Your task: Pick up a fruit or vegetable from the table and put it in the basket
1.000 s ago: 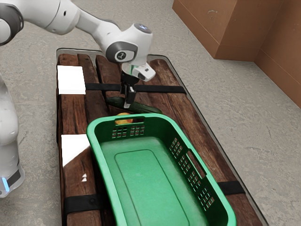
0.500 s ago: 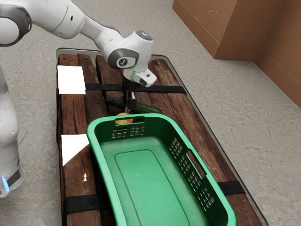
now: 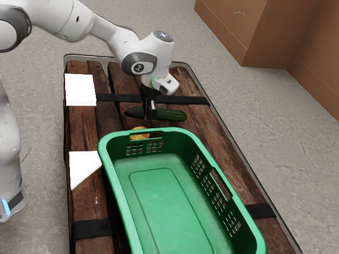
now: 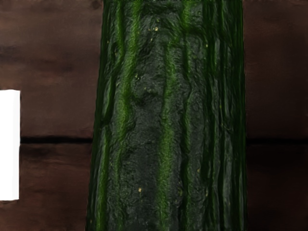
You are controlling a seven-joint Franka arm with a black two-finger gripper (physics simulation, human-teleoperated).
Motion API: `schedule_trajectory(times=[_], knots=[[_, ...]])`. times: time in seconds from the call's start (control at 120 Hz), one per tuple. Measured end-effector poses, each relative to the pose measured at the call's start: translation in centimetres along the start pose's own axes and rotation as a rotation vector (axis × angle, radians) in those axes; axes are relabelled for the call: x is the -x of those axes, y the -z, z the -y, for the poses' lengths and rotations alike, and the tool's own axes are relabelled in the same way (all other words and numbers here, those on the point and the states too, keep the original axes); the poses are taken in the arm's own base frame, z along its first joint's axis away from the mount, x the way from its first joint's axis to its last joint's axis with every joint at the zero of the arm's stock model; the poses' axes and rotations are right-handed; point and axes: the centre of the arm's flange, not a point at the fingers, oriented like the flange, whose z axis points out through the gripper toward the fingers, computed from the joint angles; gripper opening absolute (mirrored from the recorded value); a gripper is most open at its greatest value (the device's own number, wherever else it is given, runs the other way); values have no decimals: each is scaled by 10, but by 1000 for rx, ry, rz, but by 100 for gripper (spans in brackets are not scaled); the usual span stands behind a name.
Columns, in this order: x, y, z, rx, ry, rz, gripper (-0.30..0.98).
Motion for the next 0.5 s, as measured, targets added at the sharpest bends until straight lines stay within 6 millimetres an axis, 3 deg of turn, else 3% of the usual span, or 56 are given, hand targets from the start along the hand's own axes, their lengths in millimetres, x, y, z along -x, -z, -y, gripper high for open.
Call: schedule_trajectory(times=[0.15,0.283,0.5], knots=[[-11,34,2,-26,-3,-65,24],[-30,89,3,-66,-14,-143,24],[-51,160,-38,-101,-90,-231,24]])
